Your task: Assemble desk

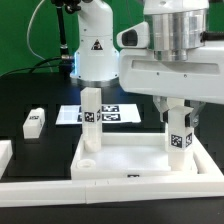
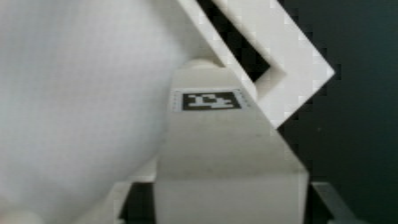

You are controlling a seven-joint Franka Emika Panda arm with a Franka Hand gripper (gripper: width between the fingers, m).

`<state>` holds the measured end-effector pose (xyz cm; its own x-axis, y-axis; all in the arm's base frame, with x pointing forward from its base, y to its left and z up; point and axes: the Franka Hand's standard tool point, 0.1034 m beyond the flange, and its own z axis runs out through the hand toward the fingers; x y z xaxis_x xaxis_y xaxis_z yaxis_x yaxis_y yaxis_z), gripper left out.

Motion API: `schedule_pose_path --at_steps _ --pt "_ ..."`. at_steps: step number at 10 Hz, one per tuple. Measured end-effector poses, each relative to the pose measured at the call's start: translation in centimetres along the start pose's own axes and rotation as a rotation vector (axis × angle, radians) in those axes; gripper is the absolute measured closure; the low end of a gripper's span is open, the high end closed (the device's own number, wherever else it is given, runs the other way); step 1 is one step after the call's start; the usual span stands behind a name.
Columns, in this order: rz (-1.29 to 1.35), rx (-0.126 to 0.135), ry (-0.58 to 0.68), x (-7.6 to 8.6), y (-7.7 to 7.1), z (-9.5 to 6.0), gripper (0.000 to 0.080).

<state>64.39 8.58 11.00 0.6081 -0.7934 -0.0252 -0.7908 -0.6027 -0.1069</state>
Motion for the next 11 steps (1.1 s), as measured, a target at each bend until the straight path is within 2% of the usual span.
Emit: schedule_pose_path --at_steps 4,5,6,7,11 --pt "0.485 0.002 -0.01 -0.8 -0.4 0.2 0.0509" --pt "0.619 0.011 0.0 -1.2 -0.6 0.2 0.0508" --pt "0.732 0.05 0.028 -1.6 -0.3 0.1 0.0508" --pt "0.716 0.057 0.014 -1.8 0.3 0.1 0.0507" --pt "0.926 0.063 0.006 -1.6 0.0 0.1 0.0507"
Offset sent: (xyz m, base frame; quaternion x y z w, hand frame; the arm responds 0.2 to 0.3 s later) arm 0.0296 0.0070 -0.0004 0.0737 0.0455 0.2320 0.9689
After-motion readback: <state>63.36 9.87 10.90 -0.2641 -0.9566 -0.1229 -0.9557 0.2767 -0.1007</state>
